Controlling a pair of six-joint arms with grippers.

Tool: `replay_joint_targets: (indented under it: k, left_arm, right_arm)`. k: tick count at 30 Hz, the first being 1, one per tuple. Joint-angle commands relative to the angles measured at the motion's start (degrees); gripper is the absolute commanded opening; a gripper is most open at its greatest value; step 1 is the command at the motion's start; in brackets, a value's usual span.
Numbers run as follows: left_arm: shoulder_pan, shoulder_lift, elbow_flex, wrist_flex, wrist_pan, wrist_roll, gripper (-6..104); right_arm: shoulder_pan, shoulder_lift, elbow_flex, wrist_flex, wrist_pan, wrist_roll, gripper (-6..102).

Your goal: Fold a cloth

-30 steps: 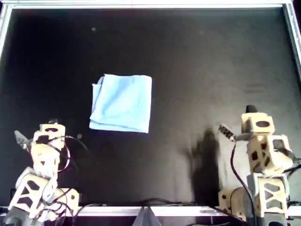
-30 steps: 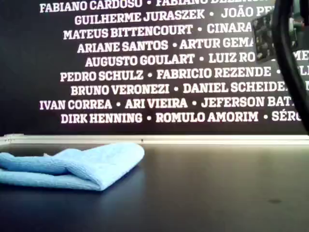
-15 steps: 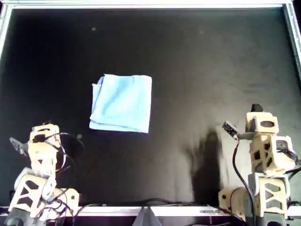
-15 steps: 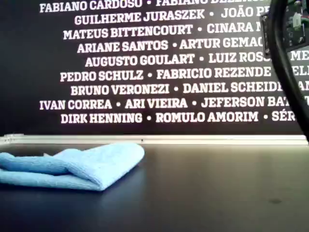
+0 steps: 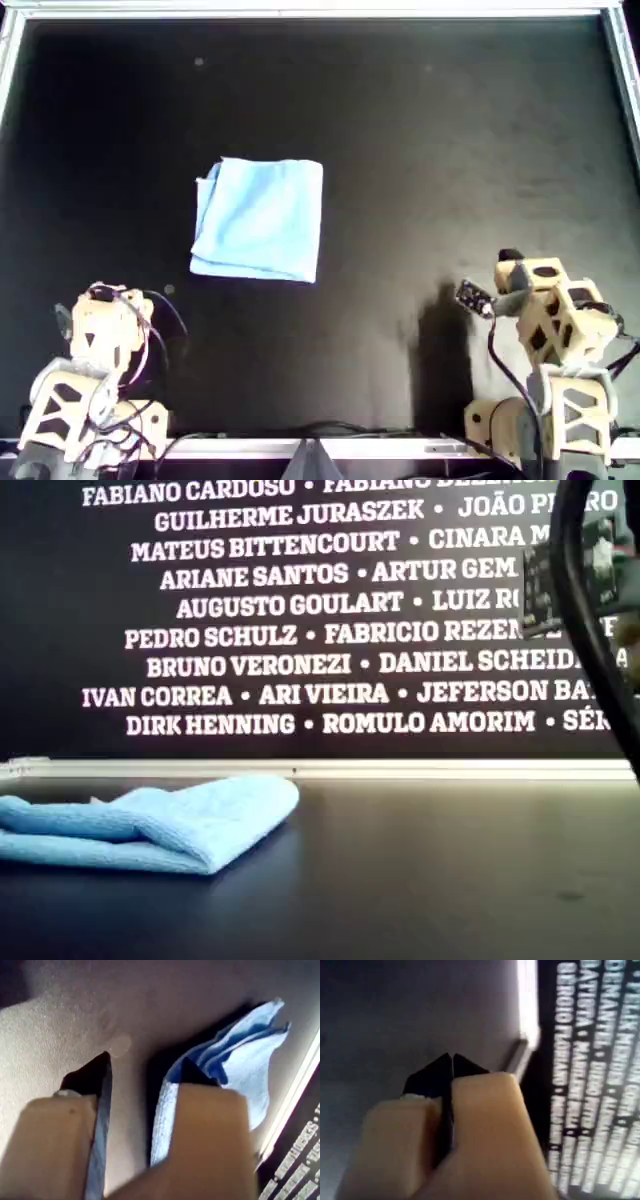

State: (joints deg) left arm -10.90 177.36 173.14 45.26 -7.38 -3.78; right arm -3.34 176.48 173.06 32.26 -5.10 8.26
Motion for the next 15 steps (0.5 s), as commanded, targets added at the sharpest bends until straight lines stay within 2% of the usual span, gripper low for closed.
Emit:
replay_joint_targets:
  k: [1,5,7,9,12,14,15]
  left_arm:
    - [4.66,0.7,-0.62,2.46,-0.26,0.35,48]
    - [5.36,0.79,-0.62,2.72,-0.44,0.35,48]
    - [5.45,0.79,-0.62,2.72,-0.44,0.35,48]
    - [5.45,0.79,-0.62,2.72,-0.53,0.35,48]
    - [5.45,0.79,-0.62,2.72,-0.53,0.35,48]
    - [5.45,0.79,-0.7,2.72,-0.53,0.35,48]
    - [5.45,0.79,-0.7,2.72,-0.53,0.44,48]
  right_arm:
    - [-0.53,2.55,0.79,5.71,-0.35,0.0,-2]
    - [-0.53,2.64,0.79,8.44,-0.18,-0.09,-2]
    - [-0.53,2.64,0.79,8.53,1.49,-0.09,-2]
    - [-0.62,2.64,0.79,8.53,5.45,-0.09,-2]
    - [-0.62,2.64,0.79,8.53,13.89,0.0,-2]
    - [-0.44,2.64,0.79,8.53,17.14,0.0,-2]
    - [-0.44,2.64,0.79,8.53,17.75,0.0,-2]
